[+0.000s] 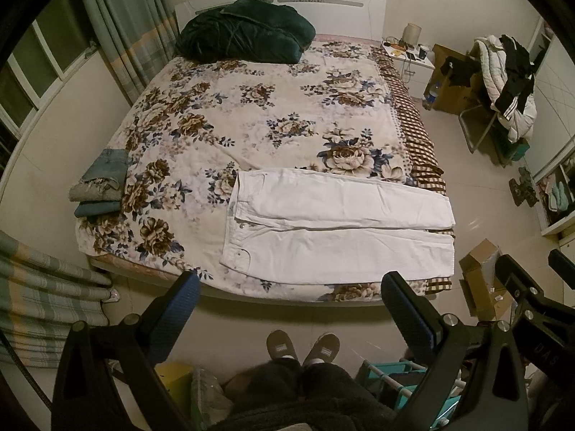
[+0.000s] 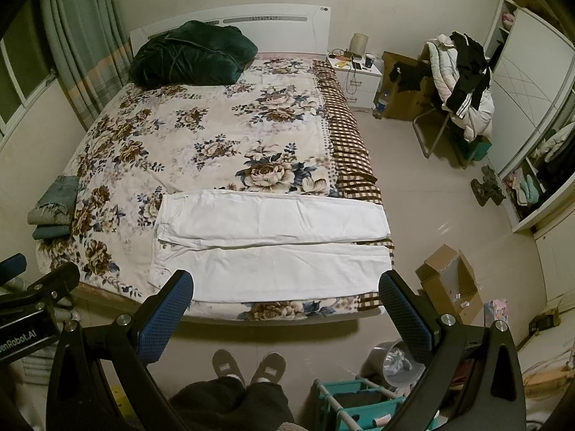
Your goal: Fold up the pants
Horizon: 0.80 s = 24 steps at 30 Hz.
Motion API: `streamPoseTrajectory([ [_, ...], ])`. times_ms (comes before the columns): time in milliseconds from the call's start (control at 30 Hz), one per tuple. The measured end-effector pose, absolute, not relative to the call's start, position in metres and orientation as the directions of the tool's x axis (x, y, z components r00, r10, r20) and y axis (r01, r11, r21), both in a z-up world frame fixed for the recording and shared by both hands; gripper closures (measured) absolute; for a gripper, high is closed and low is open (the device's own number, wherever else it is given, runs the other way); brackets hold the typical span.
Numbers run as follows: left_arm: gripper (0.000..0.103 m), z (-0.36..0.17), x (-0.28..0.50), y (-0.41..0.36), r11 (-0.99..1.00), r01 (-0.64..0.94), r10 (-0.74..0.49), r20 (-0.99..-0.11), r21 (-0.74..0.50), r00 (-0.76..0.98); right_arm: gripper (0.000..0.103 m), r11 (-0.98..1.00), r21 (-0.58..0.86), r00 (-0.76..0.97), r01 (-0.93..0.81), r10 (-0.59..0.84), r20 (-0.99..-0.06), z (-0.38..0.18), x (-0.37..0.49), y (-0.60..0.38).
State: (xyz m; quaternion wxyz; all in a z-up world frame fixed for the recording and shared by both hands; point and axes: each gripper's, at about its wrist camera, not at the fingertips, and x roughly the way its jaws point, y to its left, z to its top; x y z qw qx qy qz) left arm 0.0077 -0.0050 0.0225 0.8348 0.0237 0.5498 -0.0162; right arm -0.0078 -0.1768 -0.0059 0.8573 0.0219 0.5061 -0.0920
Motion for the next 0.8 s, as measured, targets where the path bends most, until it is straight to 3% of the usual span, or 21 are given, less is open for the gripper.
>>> streamPoseTrajectory([
  [800, 0.0, 0.035, 0.012, -0.008, 0.999, 0.048, 0.0, -0.914, 0.021, 0.405, 0.0, 0.982, -0.059, 0.478, 0.179, -0.139, -0.867, 0.006, -0.006, -0.18],
])
